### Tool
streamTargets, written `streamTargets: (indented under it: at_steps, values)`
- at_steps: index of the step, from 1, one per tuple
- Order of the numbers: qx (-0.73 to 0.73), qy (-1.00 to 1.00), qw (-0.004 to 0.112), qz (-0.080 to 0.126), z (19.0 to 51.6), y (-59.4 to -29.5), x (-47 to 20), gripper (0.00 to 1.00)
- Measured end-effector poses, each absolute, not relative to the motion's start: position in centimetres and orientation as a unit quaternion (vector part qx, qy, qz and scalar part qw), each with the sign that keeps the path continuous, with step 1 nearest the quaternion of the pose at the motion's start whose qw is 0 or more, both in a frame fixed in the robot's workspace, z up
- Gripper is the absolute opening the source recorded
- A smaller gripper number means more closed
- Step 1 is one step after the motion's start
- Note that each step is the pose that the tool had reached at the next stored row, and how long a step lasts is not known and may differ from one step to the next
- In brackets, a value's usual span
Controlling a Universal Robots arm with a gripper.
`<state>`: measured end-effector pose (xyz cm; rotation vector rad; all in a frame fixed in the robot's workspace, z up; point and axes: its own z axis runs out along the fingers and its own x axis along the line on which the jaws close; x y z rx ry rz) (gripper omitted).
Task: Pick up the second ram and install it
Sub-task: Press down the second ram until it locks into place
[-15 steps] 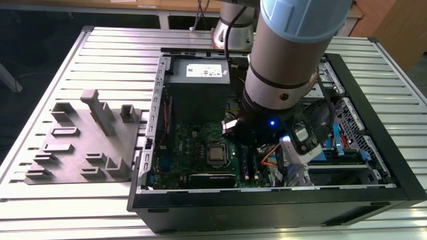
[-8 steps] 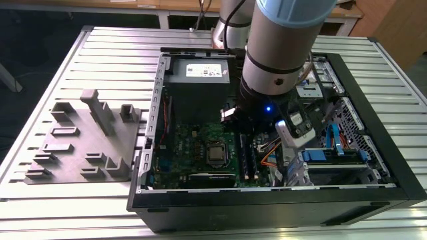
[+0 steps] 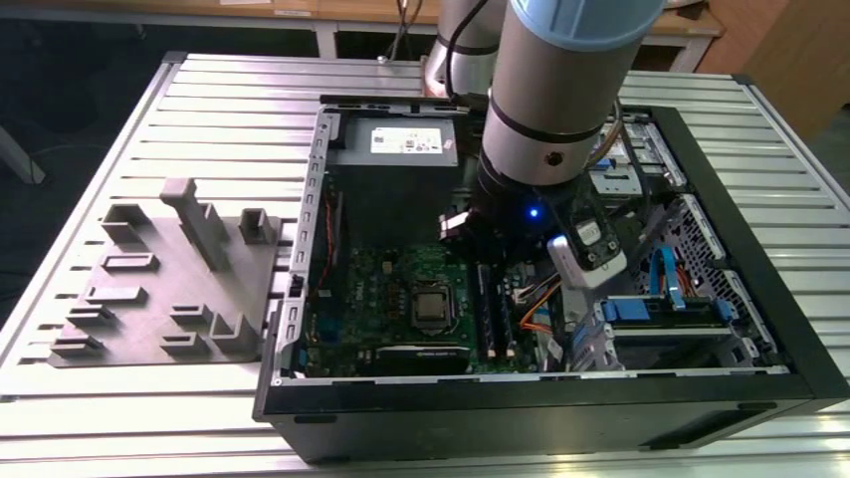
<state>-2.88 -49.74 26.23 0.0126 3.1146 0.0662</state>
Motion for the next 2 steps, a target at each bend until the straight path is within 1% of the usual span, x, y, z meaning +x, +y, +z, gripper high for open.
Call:
streamTargets:
  at_steps: [2]
  values:
    - [0.004, 1.0, 0.013, 0.021, 26.23, -49.73, -2.88, 0.07]
